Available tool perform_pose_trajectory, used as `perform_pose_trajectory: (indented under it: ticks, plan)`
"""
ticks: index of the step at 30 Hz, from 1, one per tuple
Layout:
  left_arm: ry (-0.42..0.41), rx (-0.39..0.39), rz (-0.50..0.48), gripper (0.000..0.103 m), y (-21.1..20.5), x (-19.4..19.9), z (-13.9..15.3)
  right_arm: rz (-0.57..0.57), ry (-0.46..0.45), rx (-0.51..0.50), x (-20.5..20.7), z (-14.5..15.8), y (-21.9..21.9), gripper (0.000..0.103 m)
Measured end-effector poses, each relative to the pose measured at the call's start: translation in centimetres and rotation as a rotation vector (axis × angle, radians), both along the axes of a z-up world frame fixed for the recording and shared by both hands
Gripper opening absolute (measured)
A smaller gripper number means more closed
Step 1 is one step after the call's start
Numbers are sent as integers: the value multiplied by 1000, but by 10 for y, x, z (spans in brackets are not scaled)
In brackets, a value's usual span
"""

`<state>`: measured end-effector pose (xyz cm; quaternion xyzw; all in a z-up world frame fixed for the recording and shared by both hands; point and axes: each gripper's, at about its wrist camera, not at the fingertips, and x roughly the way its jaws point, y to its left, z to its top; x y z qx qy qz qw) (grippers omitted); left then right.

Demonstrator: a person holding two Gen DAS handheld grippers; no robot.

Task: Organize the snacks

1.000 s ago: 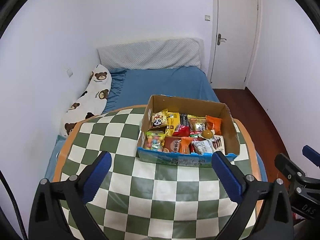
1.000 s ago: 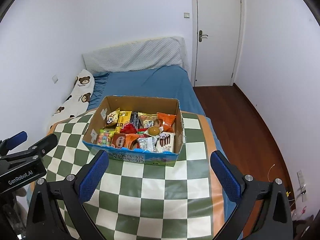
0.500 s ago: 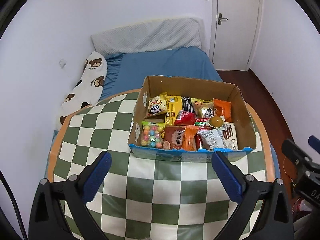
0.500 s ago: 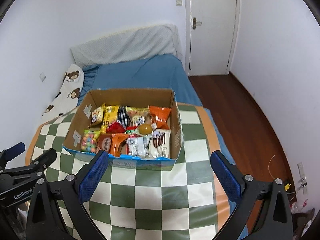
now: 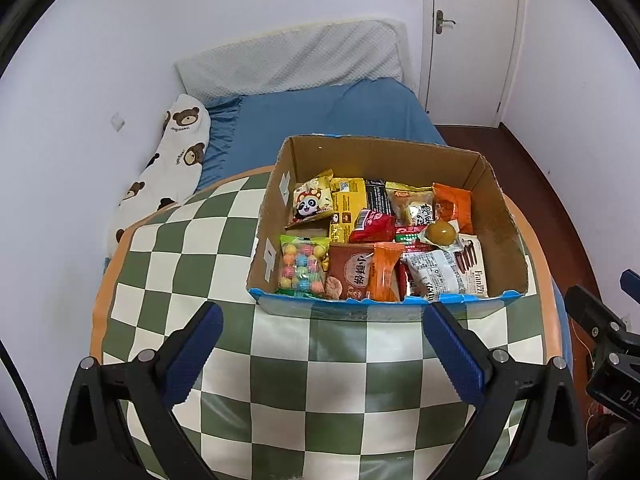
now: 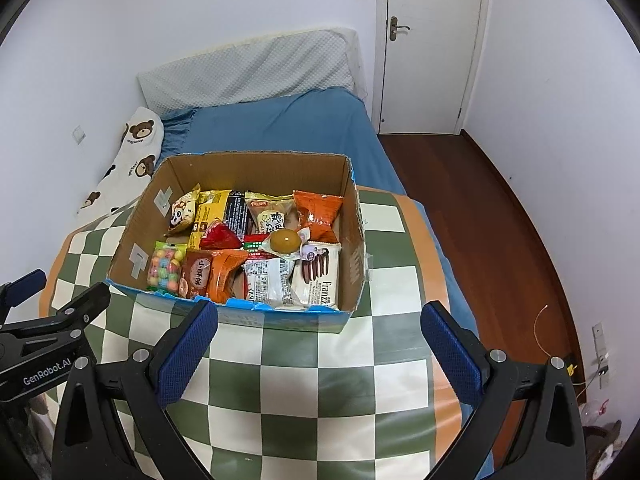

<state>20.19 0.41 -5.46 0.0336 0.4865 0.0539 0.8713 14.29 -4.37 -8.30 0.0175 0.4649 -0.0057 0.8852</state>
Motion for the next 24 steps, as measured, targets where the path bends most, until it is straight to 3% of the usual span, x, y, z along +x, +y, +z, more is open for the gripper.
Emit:
perform_pose_trajectory:
  ticks: [24]
  plan:
    - [-9, -25, -4, 102, 0, -6, 2, 11, -6, 0, 4, 1, 5, 103]
